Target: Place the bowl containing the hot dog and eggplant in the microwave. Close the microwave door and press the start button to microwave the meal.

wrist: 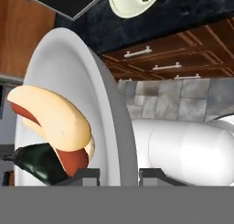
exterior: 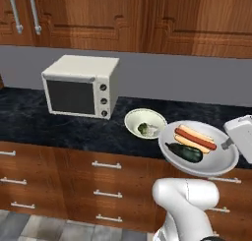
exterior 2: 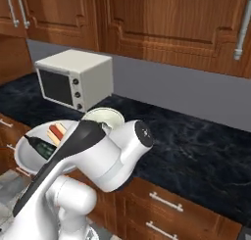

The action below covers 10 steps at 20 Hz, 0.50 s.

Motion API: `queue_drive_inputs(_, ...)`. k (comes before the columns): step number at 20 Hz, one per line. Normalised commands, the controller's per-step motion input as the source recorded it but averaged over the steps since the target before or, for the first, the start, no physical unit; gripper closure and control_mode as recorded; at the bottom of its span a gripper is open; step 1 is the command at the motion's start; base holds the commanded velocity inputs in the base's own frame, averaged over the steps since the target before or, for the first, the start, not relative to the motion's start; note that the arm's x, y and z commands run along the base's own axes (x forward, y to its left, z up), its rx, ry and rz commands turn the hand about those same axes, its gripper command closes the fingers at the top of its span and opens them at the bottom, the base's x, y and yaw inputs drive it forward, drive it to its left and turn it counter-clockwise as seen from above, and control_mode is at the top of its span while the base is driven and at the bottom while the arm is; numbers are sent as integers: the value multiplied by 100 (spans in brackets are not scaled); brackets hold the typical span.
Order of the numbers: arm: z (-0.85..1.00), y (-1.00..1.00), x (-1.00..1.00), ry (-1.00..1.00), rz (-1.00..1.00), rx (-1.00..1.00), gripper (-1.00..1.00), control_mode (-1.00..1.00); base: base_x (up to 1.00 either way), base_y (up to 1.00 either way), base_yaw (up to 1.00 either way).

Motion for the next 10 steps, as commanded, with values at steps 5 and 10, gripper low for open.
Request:
queue_drive_inputs(5, 0, 0, 0, 0, 0, 0, 100, 100, 1, 52, 77)
queue_drive_inputs(10, 0, 0, 0, 0, 0, 0, 100, 100, 7, 67, 72)
